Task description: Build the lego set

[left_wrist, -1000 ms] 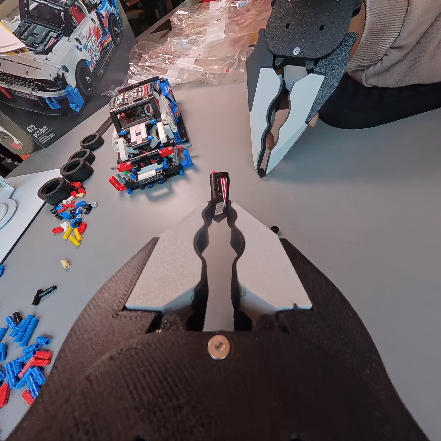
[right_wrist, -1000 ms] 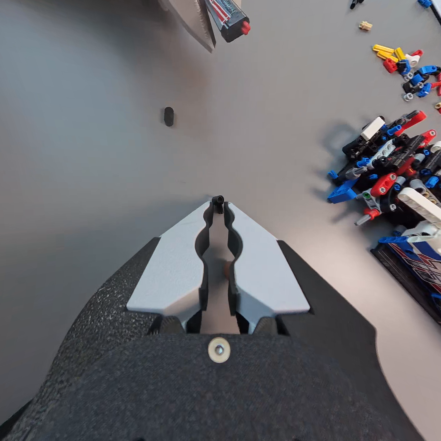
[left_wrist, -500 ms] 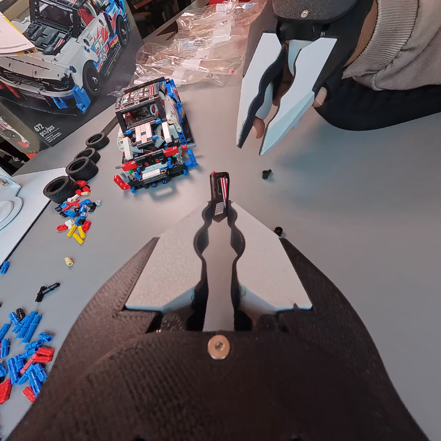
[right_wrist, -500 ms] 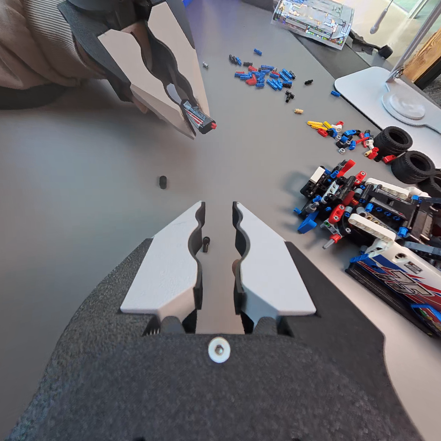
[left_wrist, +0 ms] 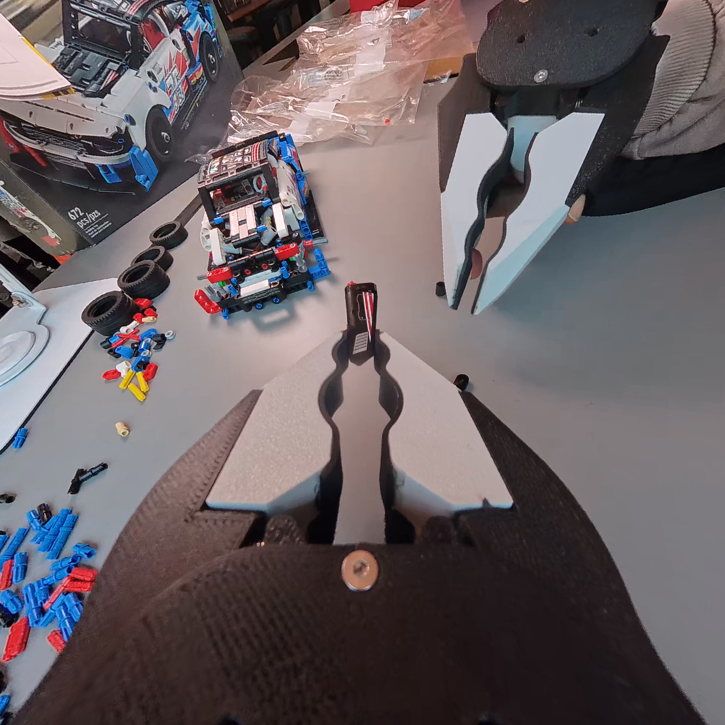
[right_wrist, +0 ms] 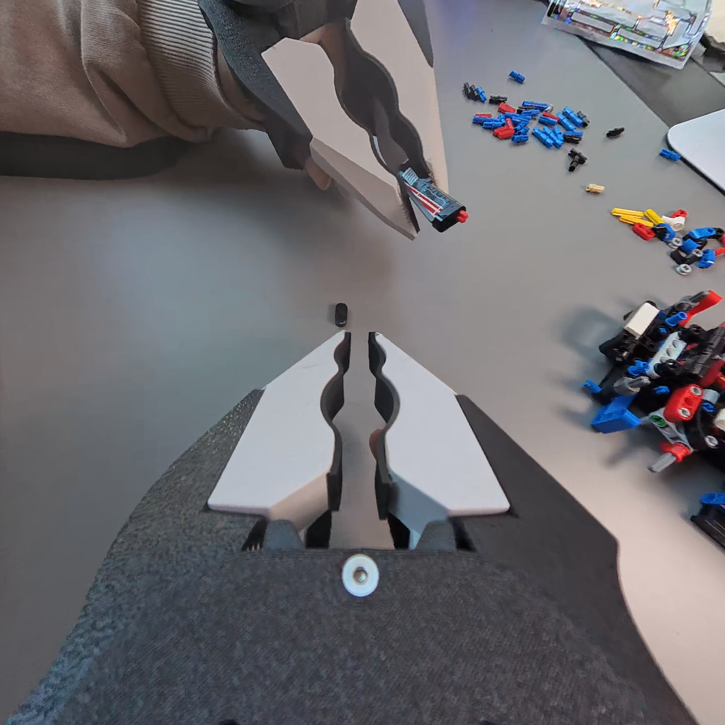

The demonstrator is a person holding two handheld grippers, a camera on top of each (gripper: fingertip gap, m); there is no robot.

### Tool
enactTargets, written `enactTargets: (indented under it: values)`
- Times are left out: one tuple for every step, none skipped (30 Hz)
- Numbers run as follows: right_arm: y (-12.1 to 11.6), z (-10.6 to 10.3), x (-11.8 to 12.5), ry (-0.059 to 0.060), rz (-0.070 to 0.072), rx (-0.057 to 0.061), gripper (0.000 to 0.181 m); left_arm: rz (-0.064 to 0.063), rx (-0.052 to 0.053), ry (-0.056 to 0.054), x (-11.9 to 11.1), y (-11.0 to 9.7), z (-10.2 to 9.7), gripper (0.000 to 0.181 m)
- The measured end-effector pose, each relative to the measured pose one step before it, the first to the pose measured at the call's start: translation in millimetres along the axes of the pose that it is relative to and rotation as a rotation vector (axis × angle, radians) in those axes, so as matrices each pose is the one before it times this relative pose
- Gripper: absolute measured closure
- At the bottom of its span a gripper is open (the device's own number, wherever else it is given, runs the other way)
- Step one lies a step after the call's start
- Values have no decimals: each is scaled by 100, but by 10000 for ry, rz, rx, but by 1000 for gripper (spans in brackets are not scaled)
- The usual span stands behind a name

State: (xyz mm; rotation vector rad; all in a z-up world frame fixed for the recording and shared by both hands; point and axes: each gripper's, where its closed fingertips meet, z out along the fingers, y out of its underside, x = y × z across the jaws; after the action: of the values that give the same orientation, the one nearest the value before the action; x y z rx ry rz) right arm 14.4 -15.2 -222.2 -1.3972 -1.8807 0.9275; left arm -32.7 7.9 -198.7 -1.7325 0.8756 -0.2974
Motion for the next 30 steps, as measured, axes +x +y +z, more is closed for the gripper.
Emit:
enactTargets:
  values:
    - [101,207,-215,-88,60,-114,173,13,-1,-10,-11,-5,-19,172]
    - [178,227,-141,-70,85,-175,172,12,3,-23,-38,-21,-12,172]
    - [177,223,-116,-51,97,-192,170,13,7,-25,-43,-22,-22,172]
    - [163,214,-200,-91,73,-180,168,15,0,-18,-37,-21,-31,172]
    - [106,196,-200,-86,58,-164,166,22,3,-23,-28,-28,-37,172]
    - [17,167,-102,-3,40,-111,165,33,3,-15,-18,-26,-45,172]
    - [-25,176,-151,-20,3,-91,164,38,-1,-18,-28,-30,-51,172]
    - [-8,184,-191,-47,-6,-124,162,39,12,-14,-14,-38,-46,172]
    - [-54,210,-64,27,-2,-101,161,28,13,-11,-24,-46,-40,172]
    - [-75,223,-3,49,-12,-95,161,22,12,-3,-28,-34,-28,172]
    - [-69,254,3,28,-17,-111,160,17,1,-5,-21,0,-29,172]
    - [-62,253,18,20,-58,-108,160,19,-8,2,-13,7,-22,172]
    - [-32,271,46,1,-88,-143,160,17,6,-11,-33,-11,-42,172]
    - [-46,270,31,-28,-82,-154,160,14,13,-2,-18,-25,-24,172]
    - [-137,235,28,-22,-59,-127,160,20,-4,-2,-8,-11,-24,172]
    - [-88,223,36,-26,-49,-174,161,42,-10,-18,-16,-5,-15,172]
    - [-17,218,18,-38,-64,-207,161,44,-13,-14,-12,-1,-17,172]
    - [54,201,5,-44,-70,-245,162,39,-14,-6,11,5,-9,172]
    - [28,173,23,-31,-78,-227,163,38,-14,-7,4,3,-1,172]
    - [24,168,103,26,-48,-203,165,37,-11,-4,18,9,-3,172]
    - [-11,142,77,14,-51,-152,168,39,-10,-9,1,-2,1,172]
    - [-30,56,-105,-94,-16,-96,170,42,-9,-8,2,11,-8,172]
    - [9,29,-208,-154,22,-77,175,38,-10,-5,0,2,-4,172]
    - [4,2,-54,-37,-29,-20,175,43,-11,-2,11,13,-9,172]
    - [19,-19,-16,-4,-84,49,176,66,12,-30,-27,-26,-19,172]
    - [55,-60,17,-21,19,107,176,99,61,-57,-48,-104,-57,172]
    - [-94,-191,139,-40,196,328,176,100,89,-53,-47,-184,-83,172]
    - [-347,-453,114,-226,406,615,176,91,109,-69,-73,-230,-106,172]
    - [-688,-792,171,-346,595,887,176,103,127,-100,-100,-281,-124,172]
    - [-1170,-1196,229,-386,640,1199,176,125,114,-98,-82,-267,-105,172]
